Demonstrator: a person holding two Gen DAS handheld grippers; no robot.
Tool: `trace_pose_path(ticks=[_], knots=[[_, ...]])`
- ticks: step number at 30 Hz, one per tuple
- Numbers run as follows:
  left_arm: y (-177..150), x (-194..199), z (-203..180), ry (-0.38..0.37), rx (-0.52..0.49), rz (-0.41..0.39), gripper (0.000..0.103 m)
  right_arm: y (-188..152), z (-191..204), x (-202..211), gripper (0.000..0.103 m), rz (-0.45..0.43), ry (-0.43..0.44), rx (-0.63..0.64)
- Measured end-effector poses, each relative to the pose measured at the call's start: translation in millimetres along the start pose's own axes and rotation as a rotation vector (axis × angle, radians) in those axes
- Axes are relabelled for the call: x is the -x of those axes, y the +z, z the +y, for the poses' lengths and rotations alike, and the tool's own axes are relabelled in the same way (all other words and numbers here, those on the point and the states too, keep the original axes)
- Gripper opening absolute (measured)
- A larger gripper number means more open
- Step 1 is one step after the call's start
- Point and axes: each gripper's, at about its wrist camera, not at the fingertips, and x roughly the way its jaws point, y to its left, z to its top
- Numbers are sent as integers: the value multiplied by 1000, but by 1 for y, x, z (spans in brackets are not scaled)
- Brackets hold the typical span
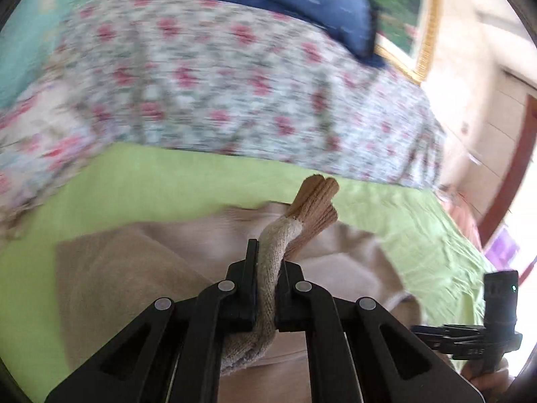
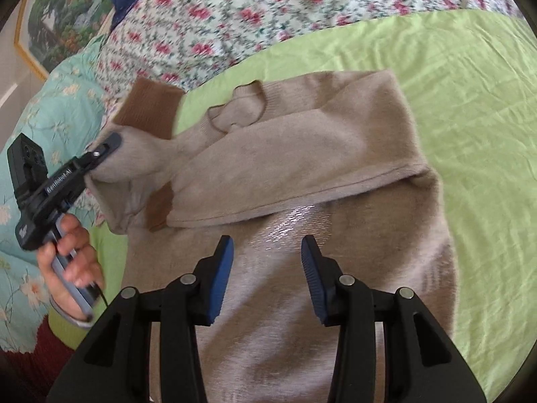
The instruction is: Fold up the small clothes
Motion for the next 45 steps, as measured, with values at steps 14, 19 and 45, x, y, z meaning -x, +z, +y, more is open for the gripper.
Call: trace_pose_path(ticks=[14, 19, 45], knots=[[-72, -114, -78, -72, -147, 265, 38, 17, -25, -13, 51, -6, 33, -105], [-81, -71, -61, -40, -156, 245, 58, 27, -12, -30, 55, -3, 84, -120], [-88, -6, 147, 495, 231, 241, 59, 75, -26, -18, 10, -206, 88, -114]])
